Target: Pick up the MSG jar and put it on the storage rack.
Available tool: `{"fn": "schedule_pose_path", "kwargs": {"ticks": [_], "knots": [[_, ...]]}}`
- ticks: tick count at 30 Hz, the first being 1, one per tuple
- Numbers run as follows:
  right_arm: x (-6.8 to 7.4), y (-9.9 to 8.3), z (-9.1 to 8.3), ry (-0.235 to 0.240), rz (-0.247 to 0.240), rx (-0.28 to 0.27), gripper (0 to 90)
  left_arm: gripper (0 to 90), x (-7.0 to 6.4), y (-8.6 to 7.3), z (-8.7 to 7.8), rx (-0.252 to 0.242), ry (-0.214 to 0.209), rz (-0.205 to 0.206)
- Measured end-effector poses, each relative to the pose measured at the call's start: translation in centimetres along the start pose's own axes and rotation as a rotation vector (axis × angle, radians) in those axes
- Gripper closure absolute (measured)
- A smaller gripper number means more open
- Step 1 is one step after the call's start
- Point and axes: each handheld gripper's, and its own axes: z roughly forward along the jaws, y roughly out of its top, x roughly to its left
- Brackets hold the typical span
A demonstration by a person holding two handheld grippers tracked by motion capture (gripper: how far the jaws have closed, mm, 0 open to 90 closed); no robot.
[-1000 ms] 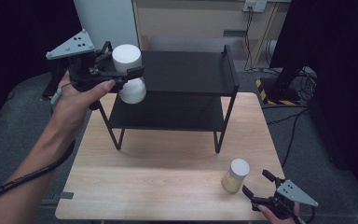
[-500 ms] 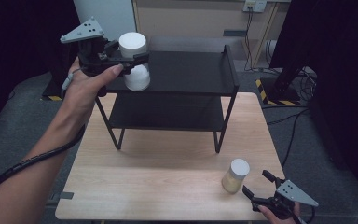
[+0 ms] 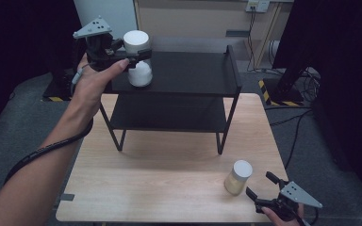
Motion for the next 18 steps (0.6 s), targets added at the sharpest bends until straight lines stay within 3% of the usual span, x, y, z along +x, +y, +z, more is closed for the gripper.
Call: {"fn": "schedule_pose_path", "kwargs": {"ticks": [7,13,18], "knots": [[-0.2,-0.1,0.1,0.001,0.007,0.001,1.5,33.1,0.6,-0.7,0.6,-0.021,0.000,-0.036],[-0.2,-0.2,0.2,0.006,0.008,0.004,1.5,33.1,1.0,-1.0,0.0,-0.024,0.000,-0.063],[-0.2,-0.2,0.2,0.008,0.010,0.008,1.7,33.0,1.0,-0.7,0.1,-0.015,-0.003,-0.057]]}}
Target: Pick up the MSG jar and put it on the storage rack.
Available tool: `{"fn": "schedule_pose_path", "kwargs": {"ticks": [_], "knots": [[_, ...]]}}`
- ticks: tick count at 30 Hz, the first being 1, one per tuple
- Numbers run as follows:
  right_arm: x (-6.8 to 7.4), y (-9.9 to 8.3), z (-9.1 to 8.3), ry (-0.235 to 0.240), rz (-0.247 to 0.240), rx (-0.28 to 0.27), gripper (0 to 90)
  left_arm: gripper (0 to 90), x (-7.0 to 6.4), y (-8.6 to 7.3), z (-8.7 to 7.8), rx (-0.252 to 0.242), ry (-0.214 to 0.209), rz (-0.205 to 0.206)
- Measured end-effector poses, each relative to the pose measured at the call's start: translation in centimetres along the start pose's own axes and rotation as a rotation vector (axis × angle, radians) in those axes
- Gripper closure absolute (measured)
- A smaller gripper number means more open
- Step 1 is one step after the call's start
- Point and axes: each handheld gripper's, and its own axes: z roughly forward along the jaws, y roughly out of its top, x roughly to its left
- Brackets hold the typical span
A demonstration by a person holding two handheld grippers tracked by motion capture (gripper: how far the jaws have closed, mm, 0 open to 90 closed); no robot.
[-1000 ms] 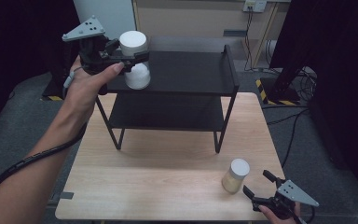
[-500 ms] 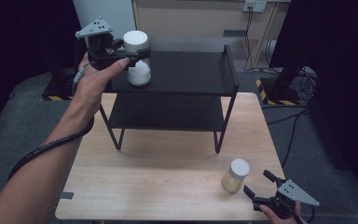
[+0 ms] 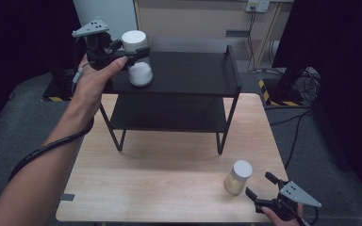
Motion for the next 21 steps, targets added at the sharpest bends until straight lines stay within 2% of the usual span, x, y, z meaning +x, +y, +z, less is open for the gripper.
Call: {"fn": "schedule_pose_path", "kwargs": {"ticks": [3,10,19,21], "knots": [[0.03,0.04,0.00,0.001,-0.001,-0.001,1.7,33.0,-0.09,-0.09,0.13,-0.004,-0.001,0.006],[0.02,-0.05,-0.12,-0.001,0.005,-0.008,1.7,33.0,0.38,-0.29,0.07,-0.008,-0.003,-0.026],[-0.05,-0.06,-0.21,-0.002,0.010,-0.010,1.8,32.9,0.41,0.18,0.17,0.011,-0.004,-0.020],[-0.05,-0.07,-0.20,-0.004,0.011,-0.009,1.7,32.8,0.24,0.42,0.21,0.024,0.002,-0.004]]}}
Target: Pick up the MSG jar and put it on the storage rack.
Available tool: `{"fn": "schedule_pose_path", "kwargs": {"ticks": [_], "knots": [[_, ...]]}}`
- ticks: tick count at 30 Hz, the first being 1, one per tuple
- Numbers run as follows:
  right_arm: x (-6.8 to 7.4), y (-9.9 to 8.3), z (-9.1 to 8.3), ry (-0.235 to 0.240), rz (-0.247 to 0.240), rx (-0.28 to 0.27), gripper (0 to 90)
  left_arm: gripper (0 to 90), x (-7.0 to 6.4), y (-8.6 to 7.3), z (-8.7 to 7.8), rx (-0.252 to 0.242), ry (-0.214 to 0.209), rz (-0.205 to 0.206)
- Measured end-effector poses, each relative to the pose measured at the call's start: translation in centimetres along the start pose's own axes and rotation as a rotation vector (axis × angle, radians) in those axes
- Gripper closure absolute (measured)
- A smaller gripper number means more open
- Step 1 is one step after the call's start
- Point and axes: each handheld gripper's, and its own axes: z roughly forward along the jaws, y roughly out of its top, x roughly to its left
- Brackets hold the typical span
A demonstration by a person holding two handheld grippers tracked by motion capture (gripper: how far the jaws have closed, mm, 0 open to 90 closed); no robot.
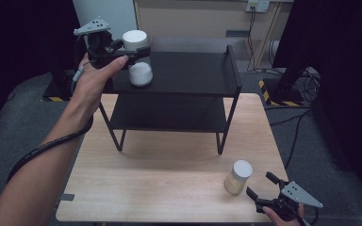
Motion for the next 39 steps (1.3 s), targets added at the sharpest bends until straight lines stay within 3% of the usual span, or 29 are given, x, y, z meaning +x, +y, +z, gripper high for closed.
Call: {"fn": "schedule_pose_path", "kwargs": {"ticks": [4,9,13,22,31,36,39], "knots": [[0.0,0.0,0.0,0.001,0.000,-0.002,1.8,29.2,0.1,0.1,-0.1,0.003,-0.008,0.013],[0.0,-0.1,0.0,0.004,0.004,-0.005,1.8,11.6,-0.2,0.5,0.1,0.022,-0.010,0.024],[0.1,0.0,0.1,0.010,0.002,-0.004,1.8,1.8,-0.9,0.6,-0.2,0.019,0.019,0.029],[0.0,0.0,-0.1,0.010,0.005,-0.009,1.6,0.0,-2.0,1.2,-1.4,0.046,0.043,0.076],[0.0,0.1,-0.2,0.009,0.008,-0.019,1.5,0.0,-3.2,0.8,-3.1,0.063,0.074,0.094],[0.1,0.2,-0.2,0.013,0.004,-0.022,1.5,0.0,-3.6,-0.4,-4.9,0.022,0.084,0.067],[0.1,0.3,-0.2,0.014,0.003,-0.025,1.5,0.0,-4.1,-0.9,-5.9,0.005,0.085,0.077]]}}
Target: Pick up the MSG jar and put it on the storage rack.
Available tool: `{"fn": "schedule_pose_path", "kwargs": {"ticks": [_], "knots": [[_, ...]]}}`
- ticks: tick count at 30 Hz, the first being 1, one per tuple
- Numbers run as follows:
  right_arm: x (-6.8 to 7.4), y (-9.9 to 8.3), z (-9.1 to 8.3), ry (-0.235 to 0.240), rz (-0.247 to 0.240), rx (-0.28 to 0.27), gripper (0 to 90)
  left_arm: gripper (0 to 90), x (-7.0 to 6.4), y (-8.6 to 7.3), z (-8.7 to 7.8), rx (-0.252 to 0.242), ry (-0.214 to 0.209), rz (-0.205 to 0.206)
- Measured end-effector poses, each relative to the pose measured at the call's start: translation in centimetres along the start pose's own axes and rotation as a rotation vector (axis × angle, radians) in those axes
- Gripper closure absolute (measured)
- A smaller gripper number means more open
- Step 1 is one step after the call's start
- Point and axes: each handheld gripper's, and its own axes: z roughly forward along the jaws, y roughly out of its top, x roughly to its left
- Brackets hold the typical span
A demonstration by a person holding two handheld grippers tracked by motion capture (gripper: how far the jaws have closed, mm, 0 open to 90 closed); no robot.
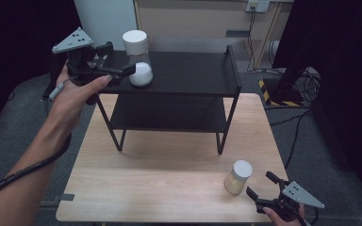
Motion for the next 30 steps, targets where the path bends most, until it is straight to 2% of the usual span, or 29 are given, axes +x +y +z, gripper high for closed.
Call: {"fn": "schedule_pose_path", "kwargs": {"ticks": [3,6,11,20,30], "knots": [[0.0,0.0,0.0,0.001,0.001,0.000,1.5,0.0,-0.5,-0.6,-0.9,-0.019,-0.002,0.005],[0.1,0.0,0.1,0.003,-0.003,-0.002,1.5,0.0,-1.1,-1.2,-1.6,-0.018,-0.009,0.014],[0.2,0.0,0.3,0.002,-0.001,0.001,1.5,0.0,-2.3,-2.3,-2.3,-0.018,-0.042,0.031],[0.3,-0.1,0.4,0.002,-0.002,0.005,1.5,0.0,-3.7,-4.8,-2.7,-0.032,-0.094,0.011],[0.3,0.0,0.3,0.003,-0.008,-0.001,1.5,0.0,-5.4,-8.8,-2.7,-0.019,-0.111,-0.004]]}}
